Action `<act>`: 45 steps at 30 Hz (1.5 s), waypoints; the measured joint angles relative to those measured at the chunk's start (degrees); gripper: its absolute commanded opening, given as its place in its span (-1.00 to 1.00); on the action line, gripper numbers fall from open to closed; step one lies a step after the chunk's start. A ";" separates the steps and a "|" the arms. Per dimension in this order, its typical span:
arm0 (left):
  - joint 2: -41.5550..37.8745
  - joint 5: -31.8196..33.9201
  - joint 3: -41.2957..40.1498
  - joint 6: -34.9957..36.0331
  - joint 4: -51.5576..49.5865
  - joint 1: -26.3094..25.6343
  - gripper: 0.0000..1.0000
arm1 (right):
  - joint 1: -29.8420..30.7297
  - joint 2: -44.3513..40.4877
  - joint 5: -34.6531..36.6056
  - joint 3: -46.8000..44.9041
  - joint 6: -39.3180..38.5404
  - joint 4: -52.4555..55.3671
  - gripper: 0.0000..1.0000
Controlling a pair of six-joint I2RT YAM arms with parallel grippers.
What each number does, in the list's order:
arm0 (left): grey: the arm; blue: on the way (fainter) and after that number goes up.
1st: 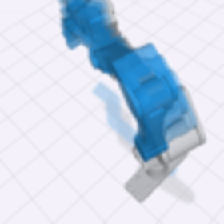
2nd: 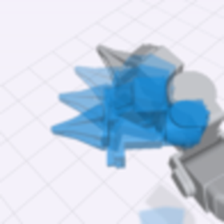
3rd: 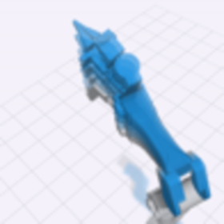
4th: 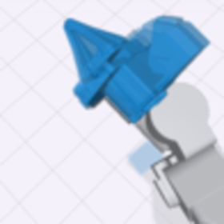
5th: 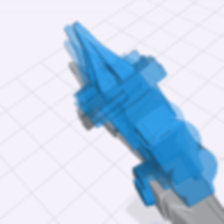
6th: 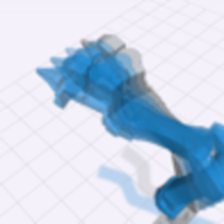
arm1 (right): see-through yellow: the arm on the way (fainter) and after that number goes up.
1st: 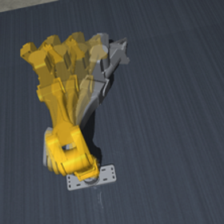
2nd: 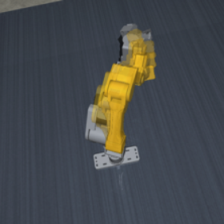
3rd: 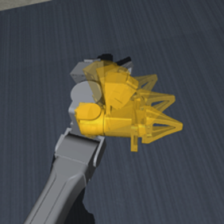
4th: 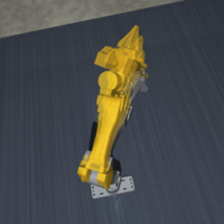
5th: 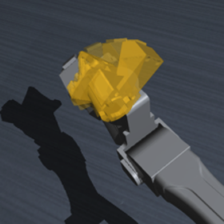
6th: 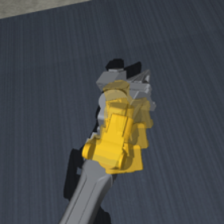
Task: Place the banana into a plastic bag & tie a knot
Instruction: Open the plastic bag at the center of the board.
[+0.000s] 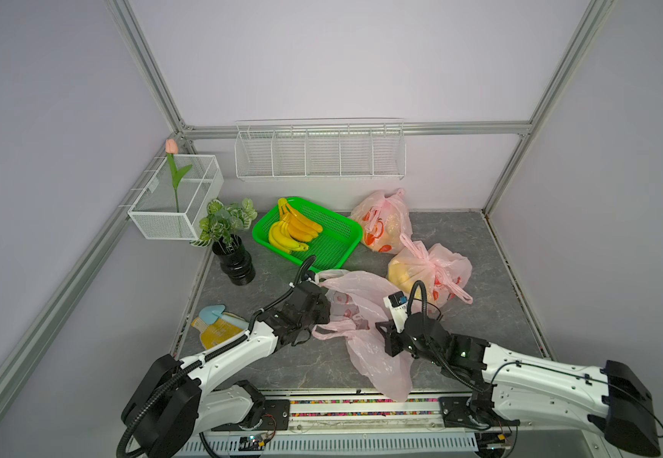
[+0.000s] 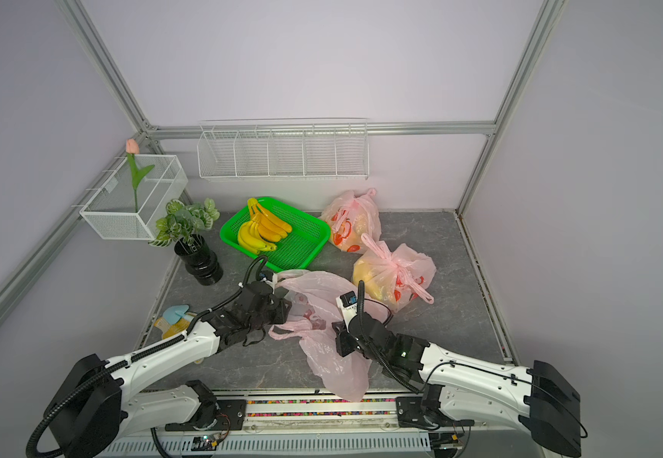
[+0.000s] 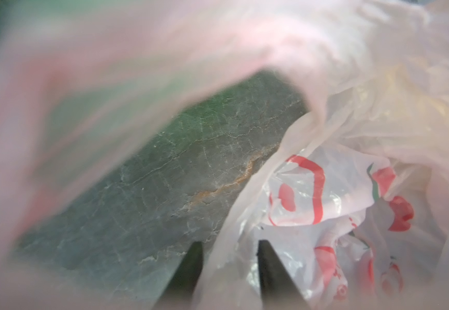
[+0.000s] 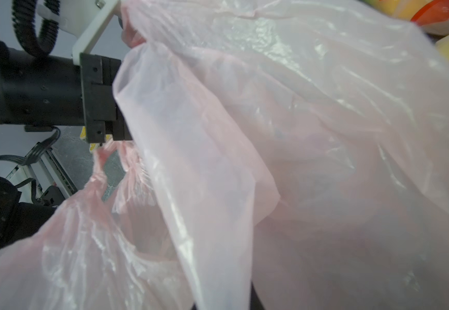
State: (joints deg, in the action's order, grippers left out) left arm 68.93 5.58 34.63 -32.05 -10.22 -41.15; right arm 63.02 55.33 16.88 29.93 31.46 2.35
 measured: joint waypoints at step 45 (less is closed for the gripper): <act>29.22 11.21 52.30 6.99 -22.82 20.57 0.60 | -11.26 1.01 1.92 5.62 -3.19 13.31 -0.86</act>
State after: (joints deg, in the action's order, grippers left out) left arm 98.15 16.80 86.94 -25.06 -33.04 -20.58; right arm 51.77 56.34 18.81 35.55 28.27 15.66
